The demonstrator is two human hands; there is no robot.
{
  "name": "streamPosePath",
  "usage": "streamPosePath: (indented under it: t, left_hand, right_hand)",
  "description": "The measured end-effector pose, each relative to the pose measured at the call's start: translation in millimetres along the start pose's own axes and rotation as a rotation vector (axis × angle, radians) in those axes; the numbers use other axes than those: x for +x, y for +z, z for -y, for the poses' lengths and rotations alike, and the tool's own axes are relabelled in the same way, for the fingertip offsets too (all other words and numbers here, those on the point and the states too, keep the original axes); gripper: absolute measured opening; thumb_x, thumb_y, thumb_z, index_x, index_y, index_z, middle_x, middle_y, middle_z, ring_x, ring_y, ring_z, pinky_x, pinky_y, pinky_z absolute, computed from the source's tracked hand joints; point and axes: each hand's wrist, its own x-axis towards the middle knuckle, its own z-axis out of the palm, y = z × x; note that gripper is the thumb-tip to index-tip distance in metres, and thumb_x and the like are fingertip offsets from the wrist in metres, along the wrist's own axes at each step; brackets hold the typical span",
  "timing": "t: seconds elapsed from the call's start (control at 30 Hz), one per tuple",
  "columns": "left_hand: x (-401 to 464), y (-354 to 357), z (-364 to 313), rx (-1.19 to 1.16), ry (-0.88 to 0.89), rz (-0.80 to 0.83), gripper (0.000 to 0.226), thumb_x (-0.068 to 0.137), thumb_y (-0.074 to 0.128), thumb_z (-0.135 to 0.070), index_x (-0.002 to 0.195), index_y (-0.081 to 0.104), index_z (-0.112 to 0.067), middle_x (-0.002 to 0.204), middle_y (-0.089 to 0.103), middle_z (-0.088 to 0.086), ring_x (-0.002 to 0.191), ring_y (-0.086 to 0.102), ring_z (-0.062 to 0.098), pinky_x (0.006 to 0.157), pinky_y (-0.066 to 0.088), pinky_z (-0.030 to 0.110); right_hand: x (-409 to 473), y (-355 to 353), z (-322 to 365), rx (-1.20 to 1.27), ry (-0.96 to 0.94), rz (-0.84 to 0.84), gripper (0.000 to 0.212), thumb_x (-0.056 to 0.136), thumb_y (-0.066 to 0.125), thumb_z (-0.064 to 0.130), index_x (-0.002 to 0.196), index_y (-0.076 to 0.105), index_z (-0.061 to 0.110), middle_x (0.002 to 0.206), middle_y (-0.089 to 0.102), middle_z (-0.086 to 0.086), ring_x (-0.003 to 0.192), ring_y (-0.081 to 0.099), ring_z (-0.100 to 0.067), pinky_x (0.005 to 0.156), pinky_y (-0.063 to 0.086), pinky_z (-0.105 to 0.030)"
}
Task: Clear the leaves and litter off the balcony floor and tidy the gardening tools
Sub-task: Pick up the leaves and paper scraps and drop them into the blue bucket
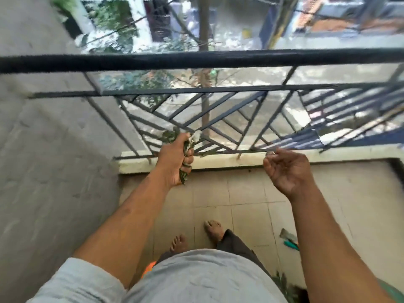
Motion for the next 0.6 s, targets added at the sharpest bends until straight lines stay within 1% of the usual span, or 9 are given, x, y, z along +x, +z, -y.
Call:
streamPosePath:
  t: [0.07, 0.17, 0.23, 0.33, 0.43, 0.5, 0.53, 0.6]
  left_hand:
    - [1, 9, 5, 0.041, -0.019, 0.053, 0.024, 0.100, 0.063, -0.042, 0.090, 0.055, -0.023, 0.066, 0.044, -0.002, 0.049, 0.031, 0.010, 0.051, 0.013, 0.024]
    - [-1, 41, 8, 0.096, -0.052, 0.222, 0.027, 0.100, 0.063, -0.042, 0.082, 0.054, -0.025, 0.065, 0.040, -0.003, 0.048, 0.029, 0.010, 0.043, 0.016, 0.018]
    - [-5, 62, 9, 0.132, -0.061, 0.271, 0.031, 0.103, 0.059, -0.040, 0.077, 0.053, -0.024, 0.063, 0.040, -0.003, 0.045, 0.030, 0.009, 0.041, 0.018, 0.015]
    - [-15, 110, 19, 0.245, -0.067, 0.371, 0.028, 0.104, 0.056, -0.039, 0.083, 0.052, -0.022, 0.063, 0.044, -0.002, 0.045, 0.032, 0.009, 0.040, 0.019, 0.015]
    - [-25, 164, 31, 0.321, -0.048, 0.461, 0.027, 0.105, 0.055, -0.040, 0.085, 0.053, -0.022, 0.064, 0.045, -0.003, 0.046, 0.034, 0.009, 0.042, 0.018, 0.016]
    - [-31, 198, 39, 0.336, -0.049, 0.514, 0.028, 0.106, 0.054, -0.040, 0.085, 0.054, -0.022, 0.064, 0.047, -0.003, 0.048, 0.035, 0.009, 0.044, 0.018, 0.018]
    - [-32, 213, 44, 0.339, -0.055, 0.532, 0.028, 0.106, 0.055, -0.040, 0.084, 0.056, -0.021, 0.064, 0.047, -0.003, 0.049, 0.035, 0.009, 0.045, 0.018, 0.019]
    - [-31, 241, 53, 0.354, -0.061, 0.548, 0.032, 0.104, 0.058, -0.039, 0.078, 0.059, -0.021, 0.065, 0.047, -0.003, 0.051, 0.033, 0.009, 0.046, 0.017, 0.020]
  right_hand:
    - [-33, -15, 5, 0.074, -0.079, -0.065, 0.045, 0.094, 0.043, -0.007, 0.063, 0.069, 0.011, 0.066, 0.060, -0.004, 0.060, 0.065, -0.014, 0.061, 0.062, -0.026]
    - [-85, -49, 16, 0.237, -0.224, -0.145, 0.034, 0.084, 0.044, -0.011, 0.064, 0.063, 0.009, 0.065, 0.060, -0.005, 0.056, 0.065, -0.016, 0.059, 0.062, -0.028]
    - [-108, -68, 18, 0.299, -0.295, -0.170, 0.031, 0.079, 0.046, -0.012, 0.064, 0.064, 0.008, 0.067, 0.060, -0.006, 0.057, 0.065, -0.018, 0.060, 0.062, -0.029]
    - [-128, -96, 18, 0.375, -0.390, -0.231, 0.039, 0.084, 0.042, -0.013, 0.062, 0.070, 0.005, 0.070, 0.064, -0.011, 0.060, 0.066, -0.020, 0.060, 0.062, -0.029]
    - [-134, -115, 18, 0.373, -0.415, -0.299, 0.048, 0.086, 0.039, -0.013, 0.058, 0.073, 0.006, 0.074, 0.067, -0.014, 0.063, 0.067, -0.020, 0.058, 0.061, -0.028]
    - [-137, -132, 23, 0.364, -0.420, -0.366, 0.050, 0.088, 0.038, -0.012, 0.057, 0.073, 0.007, 0.073, 0.066, -0.014, 0.064, 0.064, -0.021, 0.056, 0.060, -0.027]
    - [-139, -141, 26, 0.379, -0.422, -0.397, 0.048, 0.088, 0.038, -0.012, 0.061, 0.073, 0.006, 0.073, 0.065, -0.015, 0.063, 0.062, -0.023, 0.056, 0.059, -0.027]
    - [-144, -166, 35, 0.428, -0.425, -0.452, 0.035, 0.089, 0.040, -0.010, 0.080, 0.072, 0.003, 0.076, 0.064, -0.016, 0.063, 0.062, -0.024, 0.057, 0.060, -0.030]
